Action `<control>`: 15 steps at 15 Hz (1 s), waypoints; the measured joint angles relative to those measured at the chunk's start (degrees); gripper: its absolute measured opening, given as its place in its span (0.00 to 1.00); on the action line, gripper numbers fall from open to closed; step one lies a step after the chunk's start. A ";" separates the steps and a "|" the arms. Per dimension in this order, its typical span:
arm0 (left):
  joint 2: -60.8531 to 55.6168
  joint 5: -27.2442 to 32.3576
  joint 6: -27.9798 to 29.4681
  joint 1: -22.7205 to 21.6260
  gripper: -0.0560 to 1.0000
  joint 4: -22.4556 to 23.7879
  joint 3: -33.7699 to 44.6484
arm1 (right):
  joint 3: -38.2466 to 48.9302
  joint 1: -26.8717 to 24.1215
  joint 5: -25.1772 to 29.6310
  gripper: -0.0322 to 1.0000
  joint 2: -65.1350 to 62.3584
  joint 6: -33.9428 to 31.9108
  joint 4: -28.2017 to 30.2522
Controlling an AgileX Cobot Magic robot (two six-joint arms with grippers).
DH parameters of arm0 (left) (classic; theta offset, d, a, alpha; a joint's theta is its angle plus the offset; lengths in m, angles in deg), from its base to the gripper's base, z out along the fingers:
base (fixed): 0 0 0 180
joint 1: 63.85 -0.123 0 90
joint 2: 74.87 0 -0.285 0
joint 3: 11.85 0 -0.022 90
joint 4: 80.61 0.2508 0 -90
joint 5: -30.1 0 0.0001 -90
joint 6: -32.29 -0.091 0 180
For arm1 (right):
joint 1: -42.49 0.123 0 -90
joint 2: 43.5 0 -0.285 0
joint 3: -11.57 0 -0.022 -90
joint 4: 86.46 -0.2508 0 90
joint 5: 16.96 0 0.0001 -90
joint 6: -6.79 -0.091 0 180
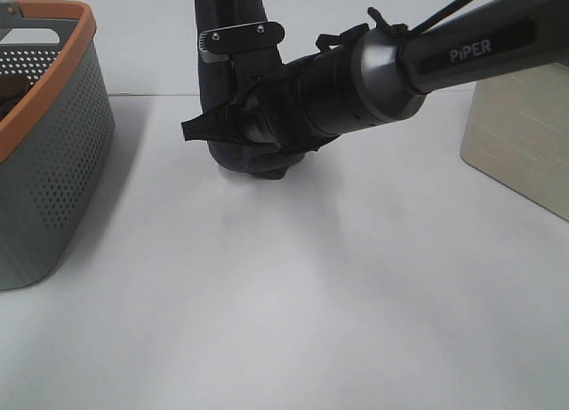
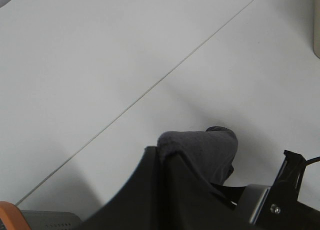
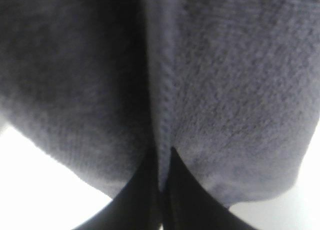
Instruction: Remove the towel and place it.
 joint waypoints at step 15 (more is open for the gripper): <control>0.00 3.84 0.17 0.00 0.05 0.00 0.00 | 12.78 -20.45 53.29 0.03 -24.69 -43.37 37.30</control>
